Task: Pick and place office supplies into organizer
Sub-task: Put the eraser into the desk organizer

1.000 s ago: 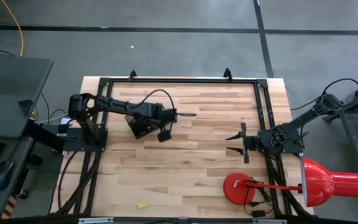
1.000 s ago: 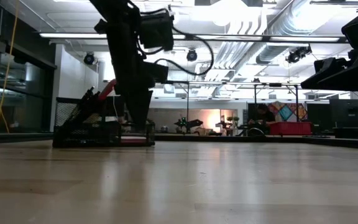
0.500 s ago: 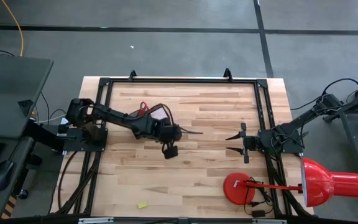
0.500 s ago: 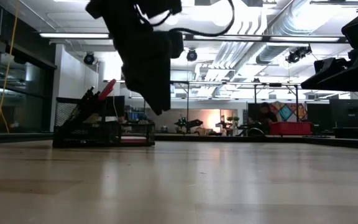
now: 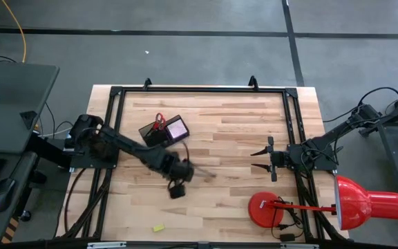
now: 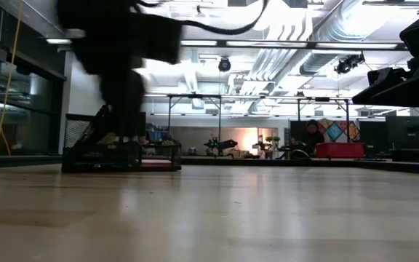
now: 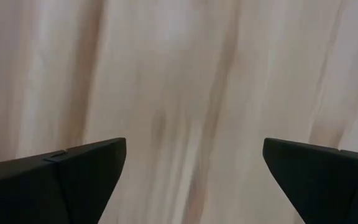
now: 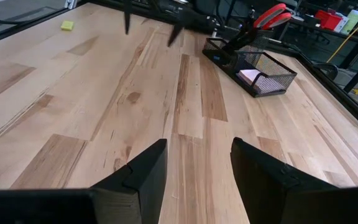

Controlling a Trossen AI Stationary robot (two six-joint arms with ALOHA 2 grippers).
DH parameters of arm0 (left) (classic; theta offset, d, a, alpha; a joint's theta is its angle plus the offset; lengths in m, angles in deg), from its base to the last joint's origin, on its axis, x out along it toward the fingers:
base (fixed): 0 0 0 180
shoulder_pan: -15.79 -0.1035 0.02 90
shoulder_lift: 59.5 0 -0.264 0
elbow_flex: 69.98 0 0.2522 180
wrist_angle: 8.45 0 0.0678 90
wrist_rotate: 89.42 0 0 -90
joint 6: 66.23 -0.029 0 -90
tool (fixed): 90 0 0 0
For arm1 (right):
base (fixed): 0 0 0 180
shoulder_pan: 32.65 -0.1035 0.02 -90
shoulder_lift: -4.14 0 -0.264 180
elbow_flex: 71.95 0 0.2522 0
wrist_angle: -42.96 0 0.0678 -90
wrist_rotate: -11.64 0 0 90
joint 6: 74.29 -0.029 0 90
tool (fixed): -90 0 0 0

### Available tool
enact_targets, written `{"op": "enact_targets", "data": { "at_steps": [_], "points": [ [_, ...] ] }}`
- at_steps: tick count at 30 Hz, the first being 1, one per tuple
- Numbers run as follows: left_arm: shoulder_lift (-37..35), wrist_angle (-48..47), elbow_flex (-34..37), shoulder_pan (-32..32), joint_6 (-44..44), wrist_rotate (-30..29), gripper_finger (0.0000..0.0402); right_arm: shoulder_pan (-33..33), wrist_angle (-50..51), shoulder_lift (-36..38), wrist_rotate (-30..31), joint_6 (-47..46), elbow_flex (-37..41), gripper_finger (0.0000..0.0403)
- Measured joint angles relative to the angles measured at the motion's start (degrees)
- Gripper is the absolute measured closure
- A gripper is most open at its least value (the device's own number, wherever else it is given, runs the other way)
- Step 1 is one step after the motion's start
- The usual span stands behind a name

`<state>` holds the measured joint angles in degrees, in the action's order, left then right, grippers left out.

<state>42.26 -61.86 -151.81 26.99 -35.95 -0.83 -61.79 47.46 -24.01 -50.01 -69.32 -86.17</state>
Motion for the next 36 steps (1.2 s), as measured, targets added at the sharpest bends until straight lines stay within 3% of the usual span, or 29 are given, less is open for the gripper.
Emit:
{"op": "enact_targets", "data": {
  "at_steps": [3,10,25,36],
  "points": [
    [0.00,-6.60,0.28,3.50,0.24,-1.90,0.0041,0.01,0.00,0.00,0.01,0.00,0.00,0.0233],
    [0.02,-6.91,1.09,9.16,8.99,-5.05,0.0050,0.00,0.00,0.00,0.00,0.00,0.00,0.0233],
    [0.02,-5.92,1.14,22.69,15.77,-4.62,0.0090,0.01,0.00,0.00,0.01,0.00,0.00,0.0233],
    [0.50,-1.05,1.05,28.41,25.90,0.40,0.0096,0.01,0.02,-0.02,0.01,0.00,0.00,0.0233]
  ]
}}
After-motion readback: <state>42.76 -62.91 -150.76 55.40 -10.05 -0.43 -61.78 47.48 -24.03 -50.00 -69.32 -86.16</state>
